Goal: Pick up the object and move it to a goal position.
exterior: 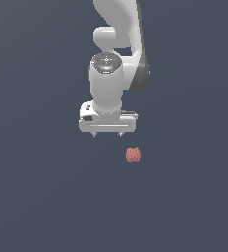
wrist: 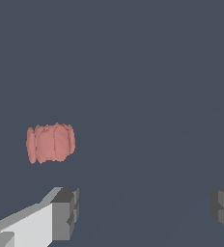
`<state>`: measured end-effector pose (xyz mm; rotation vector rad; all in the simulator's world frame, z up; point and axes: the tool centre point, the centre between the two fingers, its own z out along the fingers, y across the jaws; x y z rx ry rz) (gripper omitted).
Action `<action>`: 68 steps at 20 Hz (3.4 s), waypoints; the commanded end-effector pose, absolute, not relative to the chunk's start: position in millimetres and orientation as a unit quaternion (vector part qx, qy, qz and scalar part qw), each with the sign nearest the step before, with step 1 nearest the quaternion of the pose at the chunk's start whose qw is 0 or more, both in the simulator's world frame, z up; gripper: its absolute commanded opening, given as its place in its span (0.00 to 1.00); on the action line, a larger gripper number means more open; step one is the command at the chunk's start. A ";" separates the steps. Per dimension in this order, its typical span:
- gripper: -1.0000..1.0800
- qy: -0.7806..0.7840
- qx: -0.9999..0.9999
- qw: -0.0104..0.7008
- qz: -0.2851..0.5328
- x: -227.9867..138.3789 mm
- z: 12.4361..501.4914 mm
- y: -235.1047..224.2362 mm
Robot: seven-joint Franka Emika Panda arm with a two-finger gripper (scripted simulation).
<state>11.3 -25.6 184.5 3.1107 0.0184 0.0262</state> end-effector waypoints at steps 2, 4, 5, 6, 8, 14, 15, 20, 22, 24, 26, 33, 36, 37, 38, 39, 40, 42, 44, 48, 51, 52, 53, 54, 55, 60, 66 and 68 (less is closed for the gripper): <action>0.96 0.007 1.000 0.016 0.008 11.7 183.6 -24.6; 0.96 0.008 1.000 0.015 0.008 12.8 180.6 -20.7; 0.96 0.010 1.000 0.015 0.008 13.6 178.2 -17.7; 0.96 0.011 1.000 0.015 0.008 14.6 175.3 -14.1; 0.96 0.015 1.000 0.014 0.007 17.0 167.8 -4.7; 0.96 0.031 0.999 0.008 0.004 24.8 132.3 40.0; 0.96 0.034 0.999 0.007 0.003 25.7 125.7 48.3; 0.96 0.044 0.999 0.002 0.001 27.1 101.1 79.3; 0.96 0.047 0.999 0.001 0.001 27.0 95.2 86.6; 0.96 0.048 0.999 0.000 0.000 26.9 91.7 91.1; 0.96 0.048 0.999 0.000 0.000 26.9 90.6 92.3; 0.96 0.049 0.999 0.000 -0.001 26.1 76.9 91.7; 0.96 0.049 0.999 0.000 0.000 25.6 60.0 92.0; 0.96 0.049 0.999 0.000 0.000 25.5 54.7 92.1; 0.96 0.049 0.999 0.000 0.000 25.4 50.1 92.2; 0.96 0.049 0.999 0.000 0.000 25.4 46.5 92.3; 0.96 0.049 0.999 0.000 0.000 25.6 43.6 92.4; 0.96 0.049 0.999 0.000 0.000 26.2 40.5 92.6; 0.96 0.049 0.999 0.000 0.000 26.7 40.1 92.7; 0.00 0.049 0.999 0.000 0.000 26.7 40.1 92.7; 0.00 0.049 0.999 0.000 0.000 26.7 40.1 92.7; 0.00 0.049 0.999 0.000 0.000 26.7 40.1 92.7; 0.00 0.049 0.999 0.000 0.000 26.7 40.1 92.7; 0.00 0.049 0.999 0.000 0.000 26.7 40.1 92.7; 0.00 0.049 0.999 0.000 0.001 27.2 40.9 92.5; 0.00 0.049 0.999 0.000 0.001 29.9 47.2 82.8; 0.00 0.049 0.999 0.000 0.001 40.5 71.6 45.8; 0.00 0.049 0.999 0.000 0.000 45.7 83.0 28.3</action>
